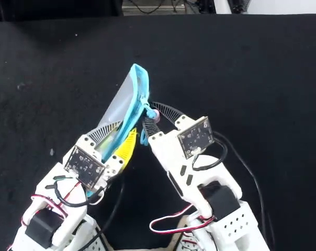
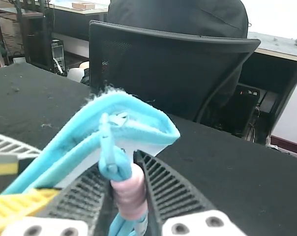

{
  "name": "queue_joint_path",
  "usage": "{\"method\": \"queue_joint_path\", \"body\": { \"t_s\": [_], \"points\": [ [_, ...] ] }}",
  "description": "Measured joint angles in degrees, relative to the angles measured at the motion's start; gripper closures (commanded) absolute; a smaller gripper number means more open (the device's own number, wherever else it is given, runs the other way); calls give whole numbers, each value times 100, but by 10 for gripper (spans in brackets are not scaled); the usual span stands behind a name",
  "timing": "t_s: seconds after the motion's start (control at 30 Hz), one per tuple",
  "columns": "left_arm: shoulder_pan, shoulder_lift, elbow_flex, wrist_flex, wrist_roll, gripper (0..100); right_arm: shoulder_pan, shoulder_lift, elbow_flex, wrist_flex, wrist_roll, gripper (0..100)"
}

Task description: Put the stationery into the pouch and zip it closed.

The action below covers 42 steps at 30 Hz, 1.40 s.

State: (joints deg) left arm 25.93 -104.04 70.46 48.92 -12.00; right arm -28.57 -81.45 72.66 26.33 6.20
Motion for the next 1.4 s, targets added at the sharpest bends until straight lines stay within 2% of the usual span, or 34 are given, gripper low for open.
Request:
{"method": "queue_joint_path", "body": {
  "t_s": [0.33, 0.57, 0.87, 1.13, 1.3, 1.4],
  "points": [
    [70, 18, 0, -695, 0, 879, 0, 0, 0, 0, 0, 988],
    [88, 1037, -264, -949, 0, 879, 9, -9, 0, 0, 0, 988],
    [-114, 1952, -809, -932, -202, 880, 9, -9, 0, 0, 0, 988],
    [-281, 1987, -1099, 79, -334, 880, 9, -26, 0, 0, 0, 988],
    [-440, 2013, -1099, 105, -624, 880, 9, -26, 0, 0, 0, 988],
    [-448, 2066, -1090, -149, -659, 880, 9, -26, 0, 0, 0, 988]
  ]
}}
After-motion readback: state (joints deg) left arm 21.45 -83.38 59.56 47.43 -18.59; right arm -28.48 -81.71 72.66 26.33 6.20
